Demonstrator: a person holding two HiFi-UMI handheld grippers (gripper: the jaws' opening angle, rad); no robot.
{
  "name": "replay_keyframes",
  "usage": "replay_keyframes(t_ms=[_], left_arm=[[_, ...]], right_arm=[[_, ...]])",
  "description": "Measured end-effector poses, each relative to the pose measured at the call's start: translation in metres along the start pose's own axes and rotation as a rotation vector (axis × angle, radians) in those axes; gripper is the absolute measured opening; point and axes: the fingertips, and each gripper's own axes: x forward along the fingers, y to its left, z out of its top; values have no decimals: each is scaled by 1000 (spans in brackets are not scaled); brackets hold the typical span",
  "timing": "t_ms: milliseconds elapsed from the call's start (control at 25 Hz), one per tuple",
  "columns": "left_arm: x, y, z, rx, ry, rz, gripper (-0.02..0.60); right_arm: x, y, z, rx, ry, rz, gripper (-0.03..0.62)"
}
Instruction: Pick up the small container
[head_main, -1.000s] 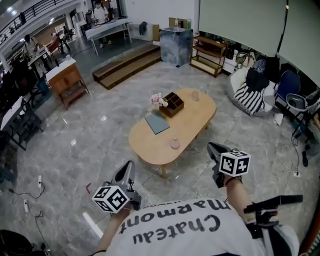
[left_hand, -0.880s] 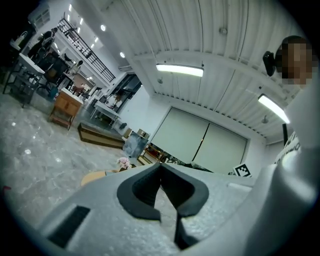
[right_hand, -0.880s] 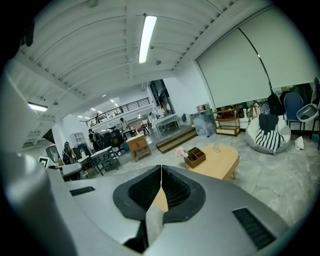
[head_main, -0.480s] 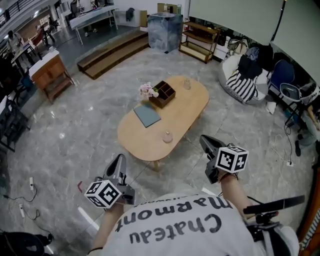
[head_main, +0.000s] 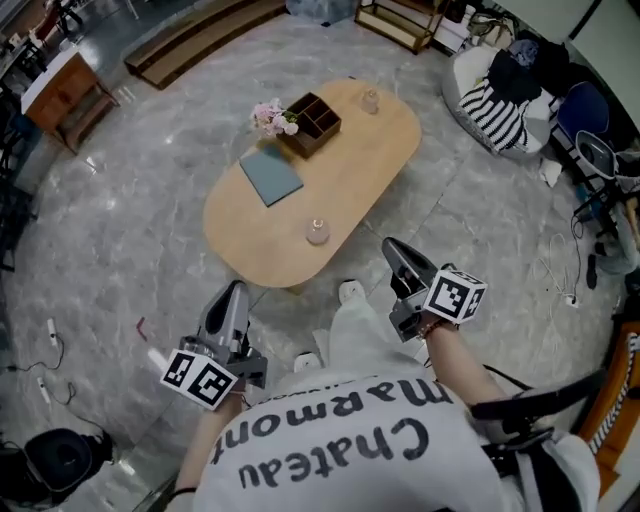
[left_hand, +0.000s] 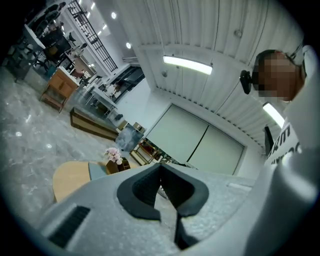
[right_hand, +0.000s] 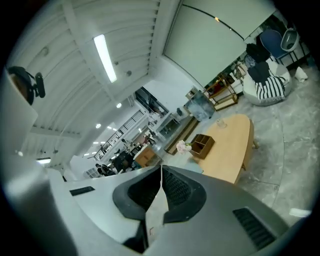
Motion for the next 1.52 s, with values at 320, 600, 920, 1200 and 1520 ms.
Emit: replay_keyframes(t_ms=[320, 600, 920, 1200, 1520], left_arm=[[94, 41, -39, 10, 63, 180, 14], [156, 89, -84, -109, 96, 310, 14], [194, 98, -138, -140, 179, 351, 14], [188, 130, -178, -129, 262, 436, 14], [175, 150, -238, -289, 323, 413, 14]], right_arm=[[116, -111, -22, 61, 389, -82, 14], [184, -170, -68, 39, 661, -66, 14], [204, -202, -121, 76, 863, -21, 14], [216, -214, -141, 56, 846, 73, 14], [231, -236, -149, 65, 694, 82, 14]])
